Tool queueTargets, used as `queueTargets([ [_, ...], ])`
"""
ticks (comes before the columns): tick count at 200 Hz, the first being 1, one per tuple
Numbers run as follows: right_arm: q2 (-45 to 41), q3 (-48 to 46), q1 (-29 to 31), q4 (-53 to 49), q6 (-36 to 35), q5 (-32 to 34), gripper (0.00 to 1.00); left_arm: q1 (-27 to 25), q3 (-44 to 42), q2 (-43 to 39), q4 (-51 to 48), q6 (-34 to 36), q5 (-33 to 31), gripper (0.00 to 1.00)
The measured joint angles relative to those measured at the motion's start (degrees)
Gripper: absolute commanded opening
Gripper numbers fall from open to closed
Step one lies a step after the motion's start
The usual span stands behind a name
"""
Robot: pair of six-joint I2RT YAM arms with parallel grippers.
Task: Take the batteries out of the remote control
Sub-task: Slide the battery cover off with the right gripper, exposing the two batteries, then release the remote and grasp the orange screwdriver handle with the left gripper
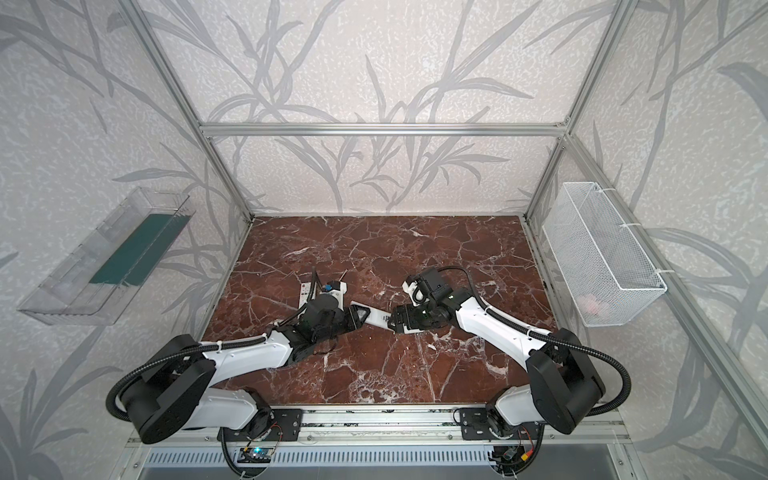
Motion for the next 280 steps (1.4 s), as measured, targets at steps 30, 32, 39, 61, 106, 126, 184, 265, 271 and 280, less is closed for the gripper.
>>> queueTargets([
  [30,0.0,-1.3,-1.5,0.5,-0.2,-0.4,0.95,0.0,0.0,1.2,-1.2,-0.1,0.3,0.53],
  [32,0.0,-1.4,-1.6,0.5,-0.2,-0.4,0.95,0.0,0.0,1.2,-1.2,-0.2,0.3,0.54],
  [39,0.0,-1.6,-1.7,0.5,-0.2,-0.5,0.95,0.0,0.0,1.3,-1.3,-0.2,0.3,0.56],
  [61,0.0,-1.9,-2.0,0.7,-0.4,-0.6,0.95,0.0,0.0,1.4,-1.4,-0.2,0.3,0.66],
  [106,-0.5,-1.9,-2.3,0.7,-0.9,-0.8,0.95,0.3,-0.1,1.2,-2.7,-0.5,-0.2,0.99],
  [126,-1.0,-1.9,-2.3,0.6,-1.1,-0.8,0.95,0.4,-0.1,0.1,-5.0,-0.1,-0.7,0.99],
  [184,-2.0,-1.9,-2.5,0.0,-1.5,-0.4,0.95,1.5,0.9,-9.4,-17.0,3.7,-4.4,0.99],
  [265,-2.8,-1.9,-2.6,0.7,-1.7,-2.0,0.96,11.8,28.0,1.6,-49.2,23.5,-8.7,0.91],
  [271,-2.8,-1.9,-2.6,0.8,-1.7,-2.2,0.95,11.9,30.2,3.9,-51.2,24.8,-9.4,0.9],
  [280,-2.8,-1.9,-2.6,0.8,-1.7,-2.5,0.96,12.0,34.0,7.8,-54.3,26.7,-10.5,0.87],
])
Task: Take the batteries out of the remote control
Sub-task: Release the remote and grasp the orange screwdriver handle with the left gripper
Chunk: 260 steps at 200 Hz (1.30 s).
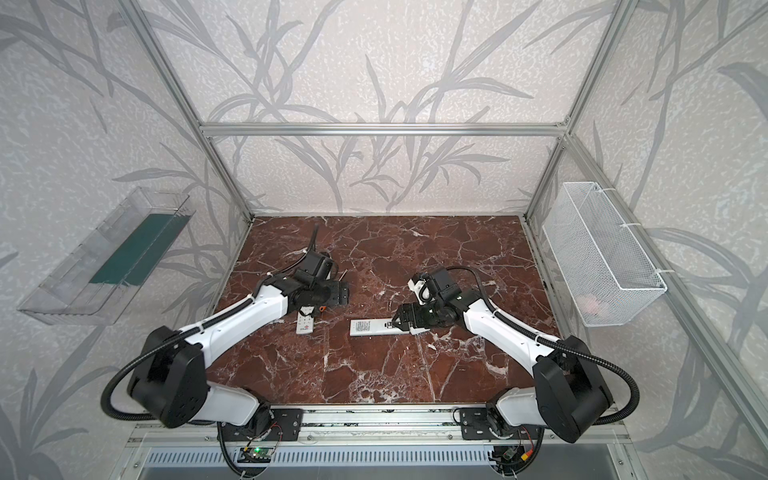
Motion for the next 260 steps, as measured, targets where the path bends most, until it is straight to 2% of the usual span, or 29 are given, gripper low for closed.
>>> queueTargets([
  [14,0.0,0.0,0.0,0.0,0.0,-0.2,0.96,0.0,5.3,5.7,-4.0,2.8,-1.6,0.82],
  [51,-1.1,0.0,0.0,-0.7,-0.8,-0.2,0.96,0.0,12.4,16.7,-10.3,7.7,-5.3,0.8],
  [135,-2.6,-0.5,0.0,-1.5,-1.7,0.1,0.96,0.9,17.9,24.8,-14.5,12.2,-8.7,0.67],
  [164,-2.6,-0.5,0.0,-1.7,-1.7,0.1,0.96,2.4,18.8,26.7,-14.4,13.0,-8.1,0.54],
  [210,-2.6,-0.5,0.0,-1.9,-1.7,0.1,0.96,5.0,20.4,28.3,-14.5,13.4,-5.5,0.43],
  [242,-2.6,-0.5,0.0,-1.9,-1.7,0.1,0.96,5.3,22.0,29.6,-14.4,13.3,-3.3,0.23],
  [260,-2.8,-0.5,0.0,-1.9,-1.7,0.1,0.96,5.5,22.2,29.7,-14.3,13.4,-2.5,0.08],
])
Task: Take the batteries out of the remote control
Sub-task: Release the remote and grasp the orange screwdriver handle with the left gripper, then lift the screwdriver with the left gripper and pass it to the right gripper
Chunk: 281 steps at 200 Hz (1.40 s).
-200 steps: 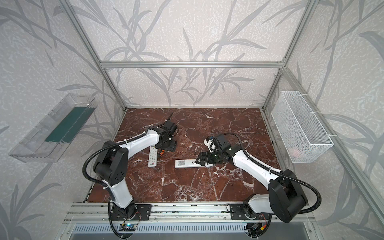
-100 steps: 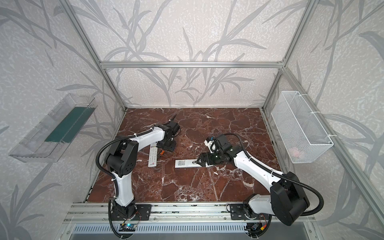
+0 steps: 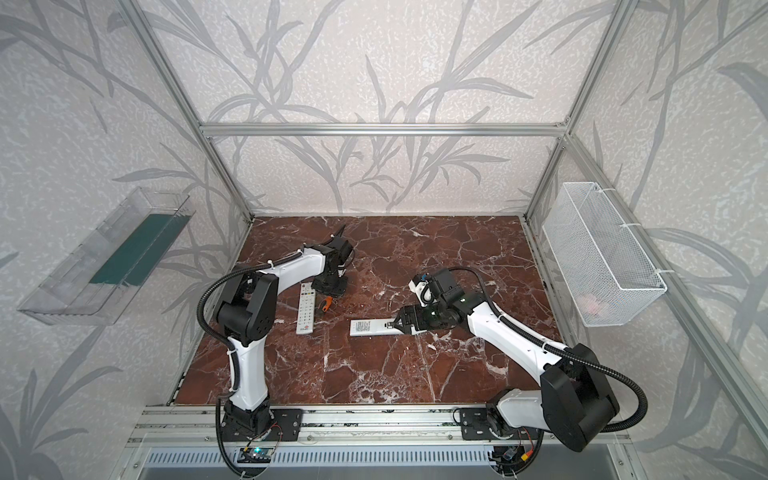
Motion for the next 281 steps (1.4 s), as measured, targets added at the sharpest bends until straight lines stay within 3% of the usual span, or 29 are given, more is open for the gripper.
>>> queueTargets([
  [15,-0.5,-0.2,0.0,-0.2,0.0,0.2,0.96,0.3,0.0,0.0,0.0,-0.3,1.4,0.0],
  [51,-2.8,-0.3,0.0,-0.8,0.0,1.3,0.96,0.7,-2.0,-2.3,1.7,-2.8,7.7,0.0],
  [80,-6.2,-0.7,0.0,-0.3,0.0,2.5,0.97,1.5,-11.0,-13.5,8.0,-9.1,18.3,0.0],
  [98,-9.0,-2.0,-0.1,1.7,0.2,2.7,0.97,2.6,-19.7,-23.4,19.2,-15.7,26.8,0.0],
  [114,-11.1,-3.0,-0.3,4.2,0.9,1.7,0.97,3.2,-29.0,-30.8,35.1,-25.5,32.9,0.0],
  [136,-12.4,-3.3,-0.4,9.0,2.7,-1.9,0.97,2.8,-41.9,-34.6,59.5,-39.8,34.9,0.0],
  [168,-12.5,-4.3,-0.5,18.8,7.2,-8.5,0.95,-2.1,-57.0,-34.3,87.3,-57.1,25.9,0.0],
  [199,-12.3,-7.0,0.5,27.8,12.3,-10.0,0.94,-11.4,-61.0,-33.8,102.9,-68.3,10.6,0.0],
  [237,-11.9,-7.4,2.1,32.1,14.4,-6.7,0.94,-17.3,-60.6,-33.7,110.4,-76.3,-1.3,0.0],
  [281,-10.2,-7.4,2.4,36.3,14.6,-4.3,0.93,-19.5,-59.1,-33.8,110.2,-83.0,-7.0,0.0],
])
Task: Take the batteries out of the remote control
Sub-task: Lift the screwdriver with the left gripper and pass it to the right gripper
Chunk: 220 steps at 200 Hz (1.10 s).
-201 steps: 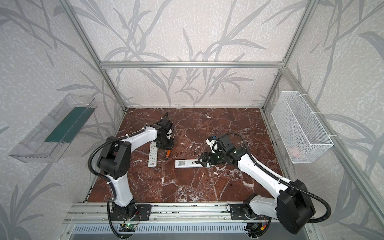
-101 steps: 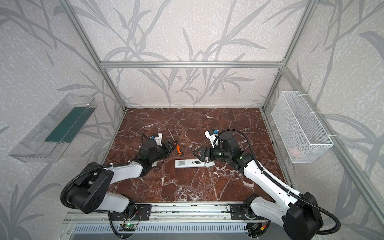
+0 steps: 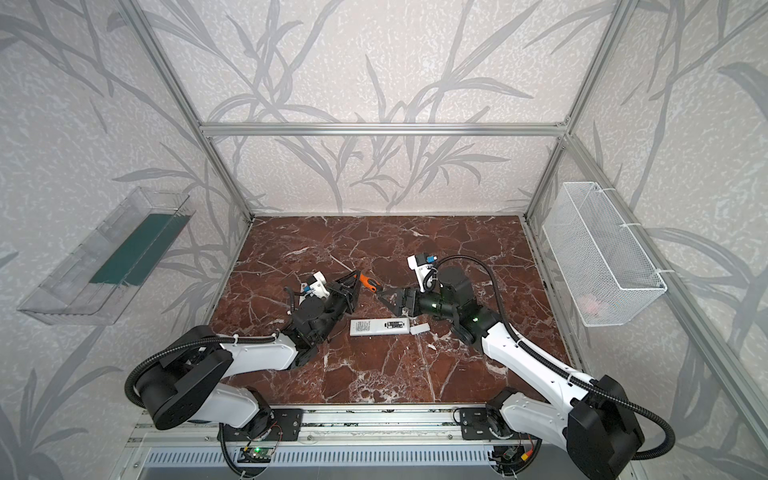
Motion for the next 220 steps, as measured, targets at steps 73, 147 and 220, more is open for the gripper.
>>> queueTargets([
  [73,7.1,2.3,1.0,3.0,-2.7,2.3,0.85,-3.1,1.1,2.3,2.4,-5.9,-1.6,0.0],
  [147,14.6,6.4,1.8,5.7,-5.1,2.3,0.64,-4.2,2.1,1.8,1.8,-7.2,-1.6,0.0],
  [220,16.4,7.6,2.4,6.4,-6.4,2.9,0.52,-4.8,2.1,0.6,-0.1,-7.3,-1.4,0.0],
])
